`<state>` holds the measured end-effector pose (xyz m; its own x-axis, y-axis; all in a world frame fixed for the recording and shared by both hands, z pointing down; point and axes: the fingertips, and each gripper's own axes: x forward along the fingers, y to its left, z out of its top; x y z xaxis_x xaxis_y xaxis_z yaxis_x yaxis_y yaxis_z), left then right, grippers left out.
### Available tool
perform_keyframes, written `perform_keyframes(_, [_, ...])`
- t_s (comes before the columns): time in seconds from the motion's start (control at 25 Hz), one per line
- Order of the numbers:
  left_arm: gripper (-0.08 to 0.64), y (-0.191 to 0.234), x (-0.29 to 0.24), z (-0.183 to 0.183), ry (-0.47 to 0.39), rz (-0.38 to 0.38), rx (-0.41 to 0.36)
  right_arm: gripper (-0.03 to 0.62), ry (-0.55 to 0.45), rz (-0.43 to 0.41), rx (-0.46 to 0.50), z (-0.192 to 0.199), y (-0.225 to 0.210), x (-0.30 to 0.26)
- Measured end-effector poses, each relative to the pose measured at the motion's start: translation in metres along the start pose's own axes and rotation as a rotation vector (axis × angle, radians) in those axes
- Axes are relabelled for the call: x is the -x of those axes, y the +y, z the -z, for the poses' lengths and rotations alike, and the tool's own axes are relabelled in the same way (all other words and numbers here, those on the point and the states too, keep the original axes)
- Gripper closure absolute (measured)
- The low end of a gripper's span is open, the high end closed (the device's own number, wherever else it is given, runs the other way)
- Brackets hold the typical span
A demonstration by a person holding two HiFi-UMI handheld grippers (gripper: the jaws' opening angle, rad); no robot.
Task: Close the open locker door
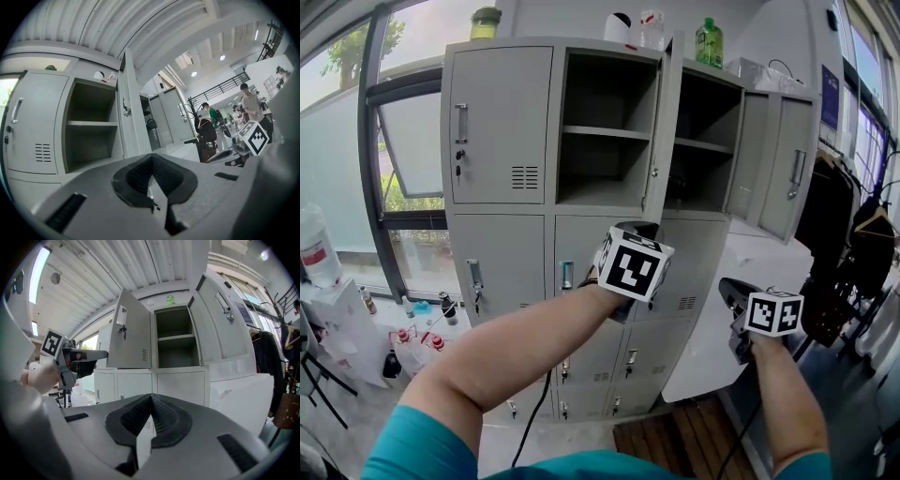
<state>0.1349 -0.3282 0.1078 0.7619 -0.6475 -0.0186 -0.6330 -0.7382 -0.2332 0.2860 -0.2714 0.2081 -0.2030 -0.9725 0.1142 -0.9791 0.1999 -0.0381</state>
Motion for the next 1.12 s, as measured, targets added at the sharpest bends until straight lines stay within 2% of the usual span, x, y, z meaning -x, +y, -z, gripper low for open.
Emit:
perform_keyframes(0.72, [0.560,0.079,0.030,0.019,0.030,-0.131,-0.021,0.601,0.009,-0.069,-0.012,0.007,0.017,-0.046])
perform_keyframes(1.12, [0.560,0.125,0.033,0.029,0.046,-0.201,-0.027,0.601,0.016,-0.076,-0.020,0.010,0.016,-0.059])
